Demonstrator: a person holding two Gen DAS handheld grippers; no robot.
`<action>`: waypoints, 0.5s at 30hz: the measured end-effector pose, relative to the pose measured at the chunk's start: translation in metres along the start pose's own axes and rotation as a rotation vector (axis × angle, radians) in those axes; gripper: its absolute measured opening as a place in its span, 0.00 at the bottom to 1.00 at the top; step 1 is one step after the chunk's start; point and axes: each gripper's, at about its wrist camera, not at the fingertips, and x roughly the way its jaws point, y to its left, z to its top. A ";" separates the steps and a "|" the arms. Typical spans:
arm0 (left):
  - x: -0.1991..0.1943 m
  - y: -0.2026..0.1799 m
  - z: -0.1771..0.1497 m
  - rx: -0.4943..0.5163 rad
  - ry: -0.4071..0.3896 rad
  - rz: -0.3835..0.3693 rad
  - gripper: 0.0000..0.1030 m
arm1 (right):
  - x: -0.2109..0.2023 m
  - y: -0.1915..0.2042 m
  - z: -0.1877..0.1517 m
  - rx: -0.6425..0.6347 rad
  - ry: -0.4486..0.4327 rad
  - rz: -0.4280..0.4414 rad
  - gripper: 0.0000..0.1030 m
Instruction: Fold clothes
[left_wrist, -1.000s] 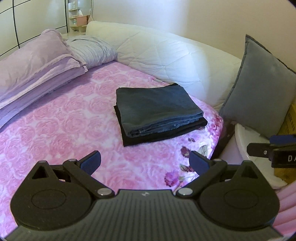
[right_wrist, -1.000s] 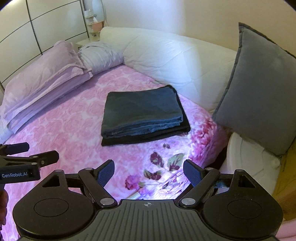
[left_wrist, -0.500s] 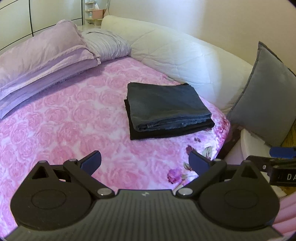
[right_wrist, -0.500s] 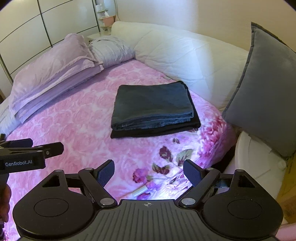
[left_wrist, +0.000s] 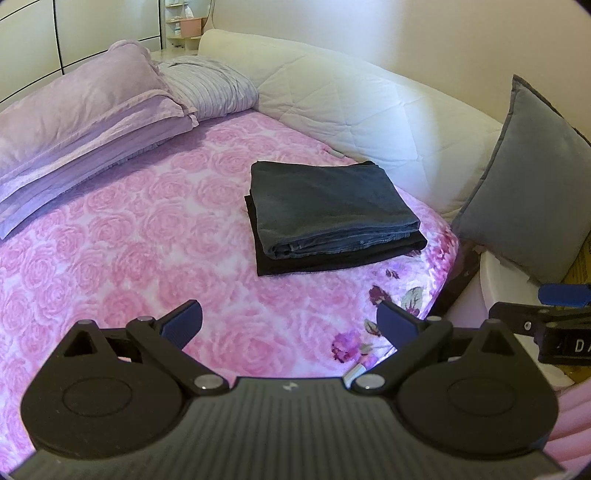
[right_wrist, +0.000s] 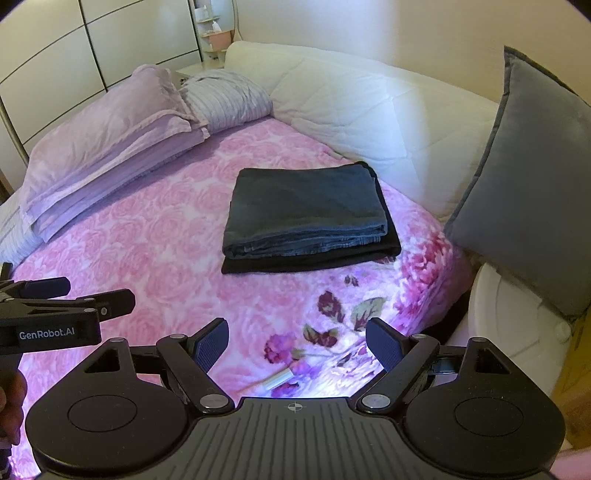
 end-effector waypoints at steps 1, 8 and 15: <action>0.000 -0.001 0.000 0.001 0.000 0.002 0.96 | 0.000 -0.001 0.001 0.000 -0.001 0.000 0.82; 0.002 -0.006 0.002 0.002 -0.001 0.013 0.97 | 0.002 -0.004 0.007 -0.003 -0.003 0.003 0.82; 0.005 -0.011 0.006 0.000 0.004 0.013 0.97 | 0.004 -0.008 0.011 -0.007 -0.003 0.003 0.82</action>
